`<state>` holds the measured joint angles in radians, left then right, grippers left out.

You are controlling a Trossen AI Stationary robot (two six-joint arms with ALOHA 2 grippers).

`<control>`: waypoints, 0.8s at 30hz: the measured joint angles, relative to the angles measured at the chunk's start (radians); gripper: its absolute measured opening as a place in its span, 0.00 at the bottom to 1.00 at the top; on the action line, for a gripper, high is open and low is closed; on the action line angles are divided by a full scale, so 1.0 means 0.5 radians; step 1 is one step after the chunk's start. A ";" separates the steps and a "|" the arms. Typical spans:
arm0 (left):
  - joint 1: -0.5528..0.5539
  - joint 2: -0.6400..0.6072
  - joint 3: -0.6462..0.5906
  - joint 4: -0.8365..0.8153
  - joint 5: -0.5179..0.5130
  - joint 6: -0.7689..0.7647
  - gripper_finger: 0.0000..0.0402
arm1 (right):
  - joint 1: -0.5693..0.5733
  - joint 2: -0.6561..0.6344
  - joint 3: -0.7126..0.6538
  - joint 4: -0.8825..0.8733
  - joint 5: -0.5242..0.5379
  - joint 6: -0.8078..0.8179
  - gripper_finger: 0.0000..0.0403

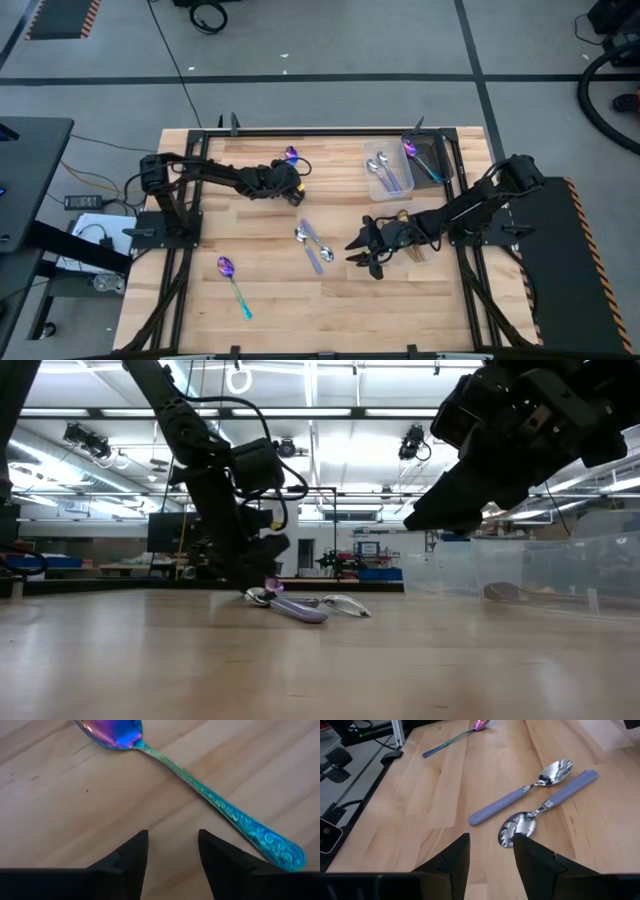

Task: Sort silverware by color (type)
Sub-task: Put the blue spoon into the black bin

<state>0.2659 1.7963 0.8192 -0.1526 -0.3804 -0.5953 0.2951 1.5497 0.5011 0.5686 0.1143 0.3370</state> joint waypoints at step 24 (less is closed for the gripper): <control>-0.168 -0.173 -0.019 0.202 -0.340 -0.180 0.37 | -0.007 -0.001 0.001 -0.004 0.050 -0.016 0.40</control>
<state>0.1820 1.7099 0.8097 -0.0517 -0.5506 -0.6851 0.2916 1.5494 0.5014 0.5667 0.1390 0.3290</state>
